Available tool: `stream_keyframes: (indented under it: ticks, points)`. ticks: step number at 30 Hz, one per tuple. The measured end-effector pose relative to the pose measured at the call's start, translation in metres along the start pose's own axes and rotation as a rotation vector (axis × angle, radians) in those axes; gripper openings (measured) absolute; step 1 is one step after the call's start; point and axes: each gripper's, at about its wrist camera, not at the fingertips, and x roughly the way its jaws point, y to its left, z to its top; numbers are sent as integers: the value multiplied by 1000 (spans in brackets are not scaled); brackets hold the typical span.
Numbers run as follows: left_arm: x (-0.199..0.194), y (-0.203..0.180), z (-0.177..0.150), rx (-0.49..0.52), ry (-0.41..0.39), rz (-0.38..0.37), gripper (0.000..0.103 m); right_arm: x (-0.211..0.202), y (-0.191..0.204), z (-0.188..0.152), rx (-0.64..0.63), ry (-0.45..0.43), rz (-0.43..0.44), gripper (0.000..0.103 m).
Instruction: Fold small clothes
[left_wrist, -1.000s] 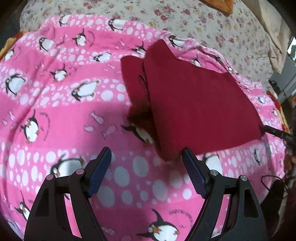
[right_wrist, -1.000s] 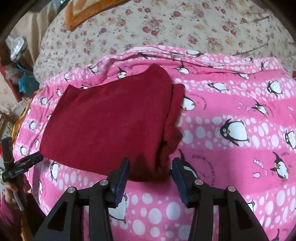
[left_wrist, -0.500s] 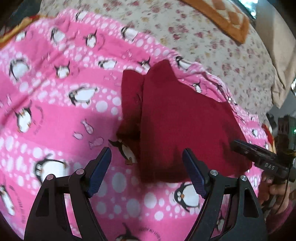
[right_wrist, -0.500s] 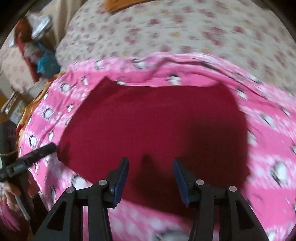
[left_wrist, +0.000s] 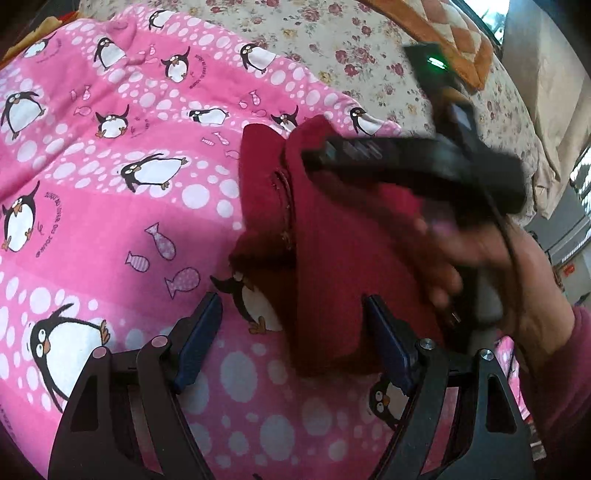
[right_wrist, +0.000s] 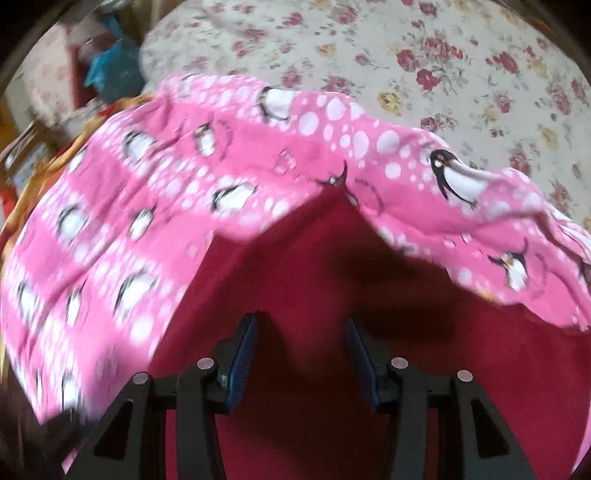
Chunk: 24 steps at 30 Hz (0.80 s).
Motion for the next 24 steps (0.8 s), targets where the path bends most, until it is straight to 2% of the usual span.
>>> stream_keyframes:
  ticks: [5,8,12,17,21,24]
  points:
    - [1,1,1,-3,-2,-5,80,33,-4,25,68,31,-32,47]
    - [1,2,1,-3,-5,-4,80,45,1,29,54,40,-69,48]
    - [0,2,0,-7,-6,-14,80,35,2,30,59,31,-84,48]
    - [0,2,0,-11,-7,-11,80,14,-7,24,132,-17,-35,48]
    - [0,2,1,-16,-7,-16,79,36,-6,16,127,64,-30,54]
    - [0,3,1,-18,-6,-18,80,32,-1,21,121,77,-39,55]
